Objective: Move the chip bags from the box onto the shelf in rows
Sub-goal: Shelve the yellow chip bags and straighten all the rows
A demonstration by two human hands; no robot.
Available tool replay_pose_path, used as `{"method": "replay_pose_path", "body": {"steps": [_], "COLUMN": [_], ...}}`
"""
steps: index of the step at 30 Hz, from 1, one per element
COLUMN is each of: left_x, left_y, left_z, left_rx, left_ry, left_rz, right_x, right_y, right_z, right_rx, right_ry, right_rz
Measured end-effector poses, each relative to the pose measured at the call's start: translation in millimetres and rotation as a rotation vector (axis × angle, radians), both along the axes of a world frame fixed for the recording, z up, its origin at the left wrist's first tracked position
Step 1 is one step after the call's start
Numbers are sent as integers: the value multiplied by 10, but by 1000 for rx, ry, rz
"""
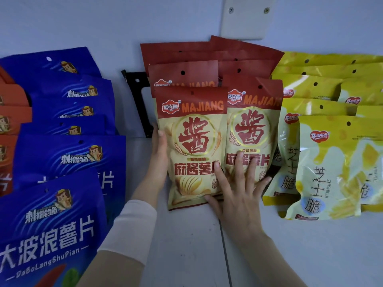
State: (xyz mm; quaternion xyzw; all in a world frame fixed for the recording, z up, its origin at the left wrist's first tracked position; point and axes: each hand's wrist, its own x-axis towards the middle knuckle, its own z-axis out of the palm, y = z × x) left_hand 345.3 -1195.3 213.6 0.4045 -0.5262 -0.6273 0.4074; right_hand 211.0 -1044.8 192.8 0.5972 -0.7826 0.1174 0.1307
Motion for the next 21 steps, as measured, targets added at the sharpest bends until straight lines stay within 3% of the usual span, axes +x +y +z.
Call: {"method": "replay_pose_path", "body": {"steps": [8, 14, 17, 21], "left_x": [-97, -51, -117, -141], "left_y": [-19, -167, -186, -157], "left_z": [59, 69, 40, 64], "left_rx": [-72, 33, 128, 105], "left_ry": [-10, 39, 49, 19], "left_rz": [-46, 59, 0, -9], "right_x": [17, 17, 17, -6], "right_y": [-25, 34, 38, -52], "right_z": [-7, -51, -66, -22], "right_rx": [0, -48, -39, -15], "right_ry": [-31, -28, -22, -29], "right_rz": [-24, -6, 3, -15]}}
